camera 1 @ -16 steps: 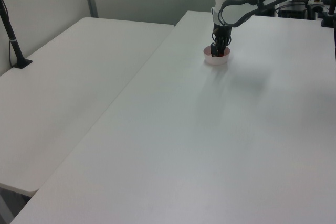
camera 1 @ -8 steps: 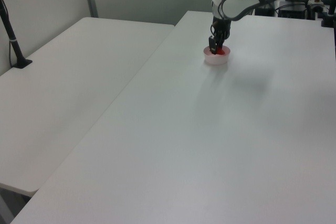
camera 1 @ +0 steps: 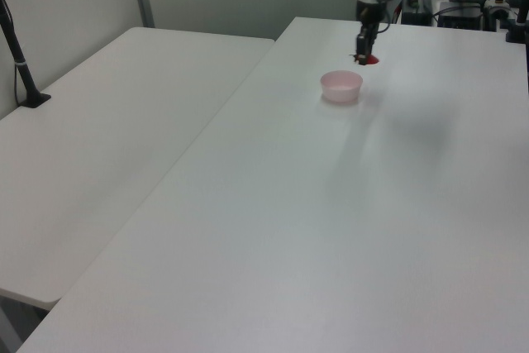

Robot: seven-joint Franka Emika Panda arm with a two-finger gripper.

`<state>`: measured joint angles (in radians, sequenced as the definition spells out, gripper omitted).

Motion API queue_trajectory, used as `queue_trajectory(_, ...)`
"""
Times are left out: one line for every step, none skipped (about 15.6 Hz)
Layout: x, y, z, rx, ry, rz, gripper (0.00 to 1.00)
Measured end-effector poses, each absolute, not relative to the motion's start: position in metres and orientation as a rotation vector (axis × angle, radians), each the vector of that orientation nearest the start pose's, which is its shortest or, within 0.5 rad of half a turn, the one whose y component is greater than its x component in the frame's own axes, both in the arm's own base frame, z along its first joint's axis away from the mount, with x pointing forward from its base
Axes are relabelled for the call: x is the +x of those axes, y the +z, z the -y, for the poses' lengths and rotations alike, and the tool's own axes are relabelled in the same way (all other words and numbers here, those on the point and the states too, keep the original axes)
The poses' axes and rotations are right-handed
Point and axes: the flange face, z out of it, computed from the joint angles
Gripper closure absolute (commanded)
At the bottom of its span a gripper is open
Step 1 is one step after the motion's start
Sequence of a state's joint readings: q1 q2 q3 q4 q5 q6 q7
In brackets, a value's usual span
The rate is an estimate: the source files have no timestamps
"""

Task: Pick up strawberry from bowl
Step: 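Lift the strawberry out of the bowl and carry it aside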

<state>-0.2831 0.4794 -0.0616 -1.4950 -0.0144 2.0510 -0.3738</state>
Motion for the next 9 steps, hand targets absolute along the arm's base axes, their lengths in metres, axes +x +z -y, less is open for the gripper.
queue_trajectory(0.651,0.400,0.242,-3.198,-0.065,0.162,0.72)
queue_trajectory(0.641,0.396,0.255,-3.190,-0.042,0.234,0.71)
queue_trajectory(0.632,0.392,0.268,-3.183,-0.022,0.282,0.71)
queue_trajectory(0.623,0.386,0.282,-3.179,0.001,0.313,0.71)
queue_trajectory(0.615,0.381,0.297,-3.180,0.015,0.331,0.71)
queue_trajectory(0.606,0.373,0.316,-3.189,0.019,0.336,0.71)
queue_trajectory(0.602,0.367,0.326,-3.198,0.008,0.334,0.69)
queue_trajectory(0.600,0.360,0.335,-3.211,-0.013,0.325,0.66)
queue_trajectory(0.599,0.352,0.343,-3.222,-0.033,0.314,0.62)
